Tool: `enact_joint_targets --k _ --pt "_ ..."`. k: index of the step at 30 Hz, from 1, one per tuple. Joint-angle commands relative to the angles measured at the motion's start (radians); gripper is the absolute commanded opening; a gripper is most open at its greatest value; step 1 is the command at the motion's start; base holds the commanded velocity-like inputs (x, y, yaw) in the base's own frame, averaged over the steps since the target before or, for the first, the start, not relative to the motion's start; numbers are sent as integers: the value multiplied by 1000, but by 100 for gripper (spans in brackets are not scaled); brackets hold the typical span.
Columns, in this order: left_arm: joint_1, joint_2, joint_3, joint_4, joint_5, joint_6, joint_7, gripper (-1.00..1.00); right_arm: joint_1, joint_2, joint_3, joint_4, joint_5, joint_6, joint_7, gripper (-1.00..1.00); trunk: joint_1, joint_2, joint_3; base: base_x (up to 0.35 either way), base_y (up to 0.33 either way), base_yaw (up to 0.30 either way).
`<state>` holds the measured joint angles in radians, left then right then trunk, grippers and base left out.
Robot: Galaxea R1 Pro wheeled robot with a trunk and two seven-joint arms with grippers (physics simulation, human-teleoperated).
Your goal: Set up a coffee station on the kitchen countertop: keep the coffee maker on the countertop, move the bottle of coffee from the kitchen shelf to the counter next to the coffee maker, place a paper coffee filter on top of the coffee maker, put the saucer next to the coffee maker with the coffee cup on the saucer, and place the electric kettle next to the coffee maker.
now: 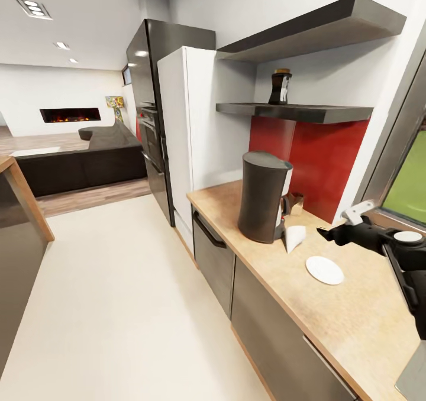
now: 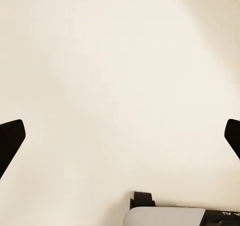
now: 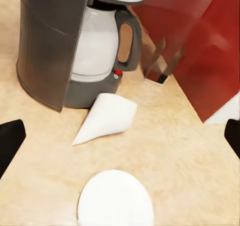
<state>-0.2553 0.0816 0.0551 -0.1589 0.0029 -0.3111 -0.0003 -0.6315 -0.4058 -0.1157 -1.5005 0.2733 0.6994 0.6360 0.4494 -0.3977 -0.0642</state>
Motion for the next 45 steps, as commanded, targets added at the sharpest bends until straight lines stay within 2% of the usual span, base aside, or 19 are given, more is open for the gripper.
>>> enact_joint_targets --k 1,4,8,25,36,45 --pt "-1 0 5 0 0 -3 -1 100 -2 0 -1 1 62 4 56 100 1 -2 -2 0 0 0" --pt "-1 -1 5 0 0 -2 -1 100 -3 2 0 4 126 7 103 100 1 -2 -2 0 0 0" --pt "-1 -1 5 0 0 -2 -1 100 -4 4 -4 7 152 8 118 100 1 -2 -2 103 0 0" --pt "-1 -2 0 1 -1 -3 -1 100 -4 7 -4 11 155 10 120 100 1 -2 -4 319 -19 0" --pt "-1 -2 0 1 -1 -3 -1 100 -4 10 -1 12 156 32 120 100 1 -2 -13 26 0 -21" --pt "-1 -2 1 1 -1 -3 -1 100 -4 11 -1 13 156 32 120 100 1 -2 -13 13 9 -234"
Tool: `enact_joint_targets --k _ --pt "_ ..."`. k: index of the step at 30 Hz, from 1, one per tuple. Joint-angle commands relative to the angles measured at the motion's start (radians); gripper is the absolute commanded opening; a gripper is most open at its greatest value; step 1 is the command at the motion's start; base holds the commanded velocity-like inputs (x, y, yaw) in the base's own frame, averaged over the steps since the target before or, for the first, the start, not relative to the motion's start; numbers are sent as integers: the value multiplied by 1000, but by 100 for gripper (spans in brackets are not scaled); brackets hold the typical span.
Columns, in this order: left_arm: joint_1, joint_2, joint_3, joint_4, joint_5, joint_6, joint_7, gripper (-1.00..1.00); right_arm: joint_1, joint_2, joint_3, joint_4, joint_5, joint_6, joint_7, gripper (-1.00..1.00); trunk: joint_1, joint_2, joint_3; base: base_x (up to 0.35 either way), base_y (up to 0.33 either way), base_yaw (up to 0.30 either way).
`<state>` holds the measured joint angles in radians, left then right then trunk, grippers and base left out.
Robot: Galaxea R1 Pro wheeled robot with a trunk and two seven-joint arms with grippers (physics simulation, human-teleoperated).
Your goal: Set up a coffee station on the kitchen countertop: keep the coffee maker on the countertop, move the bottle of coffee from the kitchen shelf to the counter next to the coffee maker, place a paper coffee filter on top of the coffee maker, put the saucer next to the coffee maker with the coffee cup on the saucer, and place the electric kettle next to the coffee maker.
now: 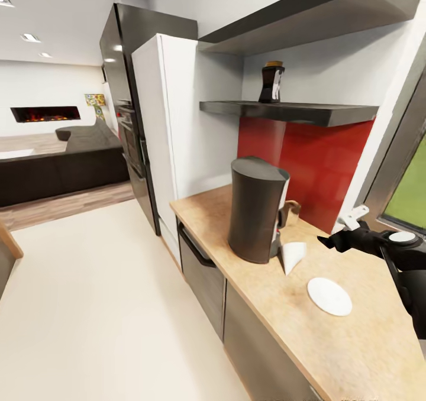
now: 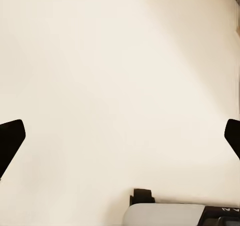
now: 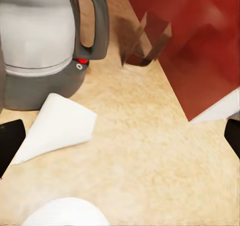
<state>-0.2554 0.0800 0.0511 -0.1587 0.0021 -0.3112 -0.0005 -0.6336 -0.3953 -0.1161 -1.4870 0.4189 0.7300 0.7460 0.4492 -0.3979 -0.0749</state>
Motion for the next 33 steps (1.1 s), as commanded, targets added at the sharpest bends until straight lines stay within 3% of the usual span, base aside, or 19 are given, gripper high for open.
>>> enact_joint_targets --k 1,12,18,24,28,33 --pt "-1 0 4 1 0 -3 -1 100 -1 1 -1 -1 10 2 10 100 1 -2 -2 137 103 -263" --pt "-1 0 4 1 1 -3 -1 100 0 1 1 11 9 2 10 100 1 -2 -2 234 167 -265" --pt "-1 0 4 1 1 -3 -1 100 1 1 5 76 8 1 23 100 1 -2 -2 40 14 -235" --pt "-1 0 4 2 0 -3 -1 100 2 -1 42 167 10 -1 86 100 1 -2 -2 2 1 -30" --pt "-1 0 4 2 0 -2 -1 100 2 -2 104 185 11 -3 103 100 1 -2 -2 12 0 -2" --pt "-1 0 4 2 -1 -2 -1 100 2 -2 115 186 11 -3 106 100 1 -2 -2 136 0 0"
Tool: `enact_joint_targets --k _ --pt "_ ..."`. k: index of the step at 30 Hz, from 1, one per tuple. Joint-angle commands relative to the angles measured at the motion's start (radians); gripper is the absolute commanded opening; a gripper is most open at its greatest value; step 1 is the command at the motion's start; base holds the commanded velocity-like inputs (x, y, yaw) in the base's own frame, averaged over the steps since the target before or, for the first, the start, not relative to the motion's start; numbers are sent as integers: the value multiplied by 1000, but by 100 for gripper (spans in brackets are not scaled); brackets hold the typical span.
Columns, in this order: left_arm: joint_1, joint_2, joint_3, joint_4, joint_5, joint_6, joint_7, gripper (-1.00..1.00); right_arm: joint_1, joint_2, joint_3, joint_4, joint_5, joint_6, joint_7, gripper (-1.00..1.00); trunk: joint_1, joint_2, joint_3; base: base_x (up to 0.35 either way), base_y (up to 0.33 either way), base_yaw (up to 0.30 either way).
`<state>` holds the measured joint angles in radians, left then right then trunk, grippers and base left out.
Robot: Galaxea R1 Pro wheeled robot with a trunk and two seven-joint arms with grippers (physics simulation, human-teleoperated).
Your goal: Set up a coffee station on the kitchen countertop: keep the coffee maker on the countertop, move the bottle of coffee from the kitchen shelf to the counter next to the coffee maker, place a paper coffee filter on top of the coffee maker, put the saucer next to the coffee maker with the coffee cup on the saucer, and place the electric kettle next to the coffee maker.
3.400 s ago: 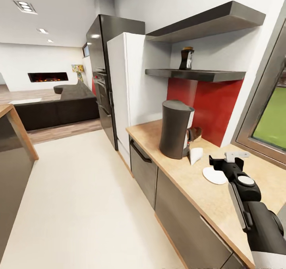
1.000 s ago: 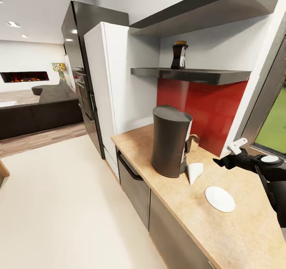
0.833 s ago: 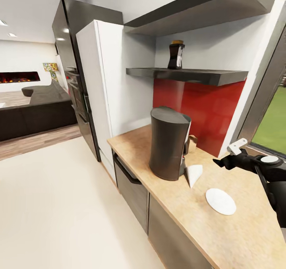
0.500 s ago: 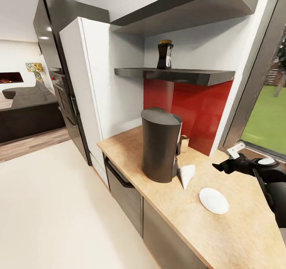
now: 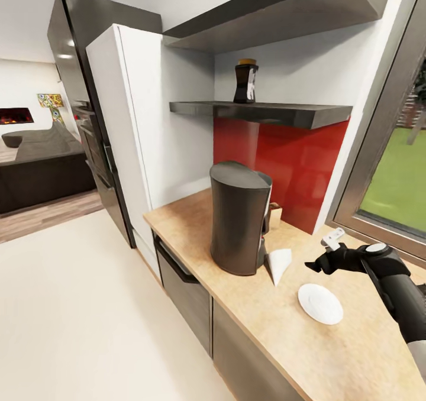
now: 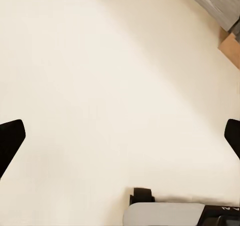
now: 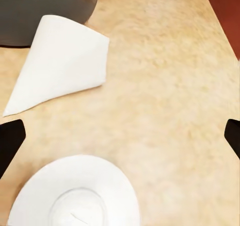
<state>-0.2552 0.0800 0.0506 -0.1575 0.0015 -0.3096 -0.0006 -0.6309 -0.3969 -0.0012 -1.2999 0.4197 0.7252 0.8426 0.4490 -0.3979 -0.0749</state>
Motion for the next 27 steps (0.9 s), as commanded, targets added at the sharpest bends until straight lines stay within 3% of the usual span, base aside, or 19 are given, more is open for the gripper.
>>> enact_joint_targets --k 1,10,15,27 --pt "-1 0 5 1 0 -3 -1 100 -1 0 1 -1 10 2 15 100 1 -2 -2 274 0 0" --pt "1 0 5 0 0 -5 -1 100 -1 0 3 0 11 2 45 100 1 -2 -2 141 0 0" --pt "1 0 6 0 0 -5 -1 100 -1 0 51 5 13 2 44 100 1 -2 -2 92 46 0" --pt "1 1 6 0 0 -5 -1 100 -1 -2 58 77 13 2 45 100 1 -2 -2 117 21 0"
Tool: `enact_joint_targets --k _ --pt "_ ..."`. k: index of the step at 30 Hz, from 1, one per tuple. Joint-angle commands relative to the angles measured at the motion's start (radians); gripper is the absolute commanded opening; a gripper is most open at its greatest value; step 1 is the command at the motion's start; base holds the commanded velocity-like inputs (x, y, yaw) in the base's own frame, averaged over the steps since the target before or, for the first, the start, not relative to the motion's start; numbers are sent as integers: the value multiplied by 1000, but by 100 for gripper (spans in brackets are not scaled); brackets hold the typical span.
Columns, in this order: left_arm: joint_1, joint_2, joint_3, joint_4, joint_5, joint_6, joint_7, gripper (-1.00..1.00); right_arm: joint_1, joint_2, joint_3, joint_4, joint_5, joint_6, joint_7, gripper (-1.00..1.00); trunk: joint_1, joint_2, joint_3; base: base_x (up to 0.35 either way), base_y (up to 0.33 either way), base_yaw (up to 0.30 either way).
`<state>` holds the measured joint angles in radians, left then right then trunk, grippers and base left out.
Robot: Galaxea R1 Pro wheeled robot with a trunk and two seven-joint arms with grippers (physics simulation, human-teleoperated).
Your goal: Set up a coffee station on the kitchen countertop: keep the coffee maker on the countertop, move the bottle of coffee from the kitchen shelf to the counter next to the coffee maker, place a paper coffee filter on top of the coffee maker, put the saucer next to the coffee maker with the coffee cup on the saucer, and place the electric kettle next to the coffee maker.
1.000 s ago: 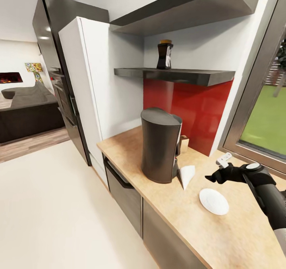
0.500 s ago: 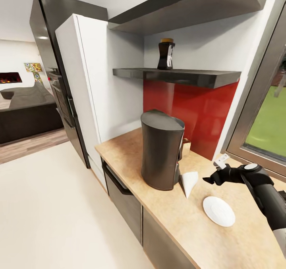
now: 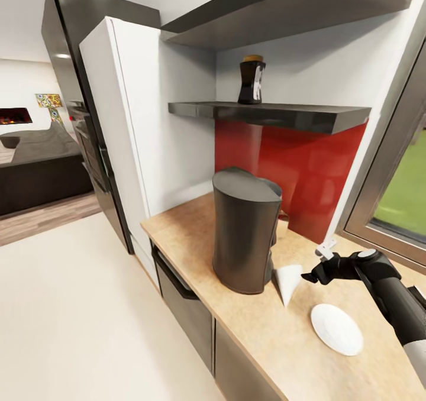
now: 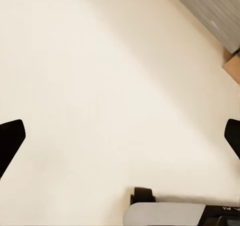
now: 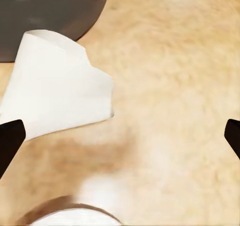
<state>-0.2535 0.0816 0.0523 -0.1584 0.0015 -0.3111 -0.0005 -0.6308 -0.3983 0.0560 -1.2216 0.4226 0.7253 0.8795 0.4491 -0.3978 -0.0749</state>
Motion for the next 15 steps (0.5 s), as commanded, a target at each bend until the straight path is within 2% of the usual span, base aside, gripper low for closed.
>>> enact_joint_targets --k 1,9,13,15 --pt "-1 0 5 1 0 -3 -1 100 -1 -1 1 3 10 2 8 100 1 -2 -2 128 0 0" --pt "-1 0 6 1 0 -3 -1 100 -1 -1 2 15 10 2 9 100 1 -2 -2 37 16 0" --pt "0 0 6 1 0 -3 -1 100 -1 -1 53 16 11 2 9 100 1 -2 -2 97 112 0" --pt "0 0 6 2 0 -3 -1 100 -1 -1 65 16 11 2 8 100 1 -2 -2 30 32 0"
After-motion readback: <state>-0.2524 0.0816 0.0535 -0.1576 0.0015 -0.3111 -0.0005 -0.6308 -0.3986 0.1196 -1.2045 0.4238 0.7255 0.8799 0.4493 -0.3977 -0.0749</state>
